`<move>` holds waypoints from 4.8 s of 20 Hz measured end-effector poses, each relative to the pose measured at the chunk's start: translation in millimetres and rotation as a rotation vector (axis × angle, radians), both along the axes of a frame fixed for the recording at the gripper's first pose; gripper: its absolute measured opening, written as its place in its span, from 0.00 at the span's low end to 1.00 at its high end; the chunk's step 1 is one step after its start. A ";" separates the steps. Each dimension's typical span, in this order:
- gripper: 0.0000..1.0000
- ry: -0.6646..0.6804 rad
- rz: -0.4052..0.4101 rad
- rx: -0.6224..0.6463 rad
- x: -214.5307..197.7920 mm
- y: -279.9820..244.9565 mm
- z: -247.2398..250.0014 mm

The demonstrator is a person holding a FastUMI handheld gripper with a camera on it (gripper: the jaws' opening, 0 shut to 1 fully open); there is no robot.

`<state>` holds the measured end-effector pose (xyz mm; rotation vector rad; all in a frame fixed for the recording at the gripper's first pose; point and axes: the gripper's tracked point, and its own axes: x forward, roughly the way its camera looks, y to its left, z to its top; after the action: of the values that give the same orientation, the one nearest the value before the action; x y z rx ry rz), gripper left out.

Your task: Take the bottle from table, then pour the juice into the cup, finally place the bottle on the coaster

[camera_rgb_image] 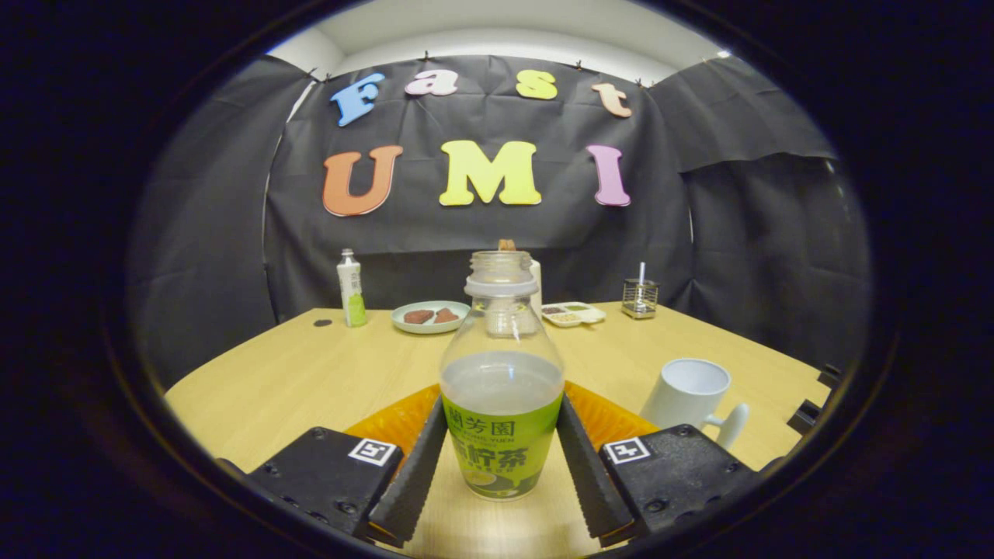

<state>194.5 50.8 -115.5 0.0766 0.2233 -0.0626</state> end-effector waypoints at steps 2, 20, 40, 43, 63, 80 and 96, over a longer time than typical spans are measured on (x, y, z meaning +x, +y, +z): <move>0.83 -0.021 0.024 0.005 -4.4 6.7 7.9; 0.81 -0.038 0.126 0.433 -17.8 12.5 57.0; 0.81 0.080 0.186 1.255 25.7 23.9 31.9; 0.80 0.069 0.182 1.378 25.8 14.5 41.7; 0.80 0.039 0.119 1.899 18.1 -53.5 65.1; 0.80 -0.025 0.111 2.239 27.6 -77.3 91.0; 0.80 -0.010 0.091 2.255 34.8 -76.7 80.4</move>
<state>229.3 -25.8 -35.1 2.3078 0.1863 0.3139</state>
